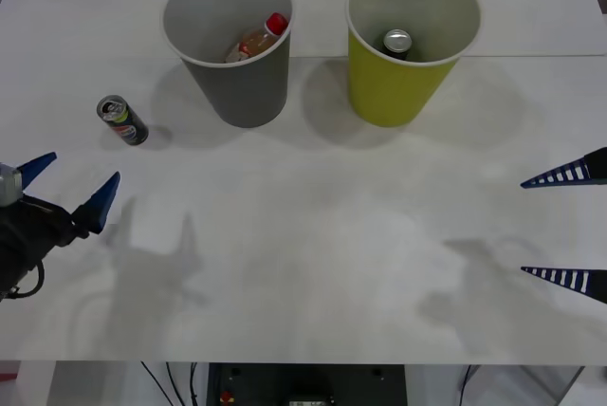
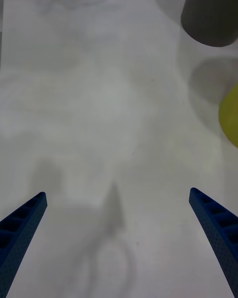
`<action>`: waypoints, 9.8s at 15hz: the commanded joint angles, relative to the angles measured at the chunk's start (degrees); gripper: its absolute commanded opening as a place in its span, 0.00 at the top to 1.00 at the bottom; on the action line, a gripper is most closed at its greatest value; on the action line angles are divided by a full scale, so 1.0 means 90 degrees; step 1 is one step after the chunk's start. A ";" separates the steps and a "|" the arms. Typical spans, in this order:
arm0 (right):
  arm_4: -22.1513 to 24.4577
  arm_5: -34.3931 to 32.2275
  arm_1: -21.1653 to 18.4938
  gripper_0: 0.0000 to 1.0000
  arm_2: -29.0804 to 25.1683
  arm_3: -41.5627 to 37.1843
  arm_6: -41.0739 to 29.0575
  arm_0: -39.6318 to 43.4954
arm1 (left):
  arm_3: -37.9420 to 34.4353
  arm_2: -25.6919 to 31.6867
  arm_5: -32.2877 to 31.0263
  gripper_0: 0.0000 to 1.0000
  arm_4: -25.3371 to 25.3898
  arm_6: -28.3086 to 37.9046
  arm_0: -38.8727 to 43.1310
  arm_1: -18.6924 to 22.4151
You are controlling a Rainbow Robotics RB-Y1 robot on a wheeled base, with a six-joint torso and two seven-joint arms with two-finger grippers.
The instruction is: Put the can into the green bin and the plastic bottle into the gray bin
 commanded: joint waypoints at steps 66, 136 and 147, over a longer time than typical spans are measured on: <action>0.0000 0.0000 0.0000 0.00 0.0000 0.0001 0.0000 0.0000 | 0.0139 0.2599 -0.5111 1.00 0.0604 -0.1767 -0.0962 -0.1665; 0.0000 0.0000 0.0000 0.00 0.0000 0.0001 0.0000 0.0000 | 0.4319 0.0587 -0.9760 0.17 -0.2521 -0.0488 -1.0796 -0.6177; 0.0000 0.0000 0.0000 0.00 0.0000 0.0001 0.0000 0.0000 | 0.4241 0.0587 -0.9926 0.00 -0.1144 -0.1064 -1.0581 -0.5044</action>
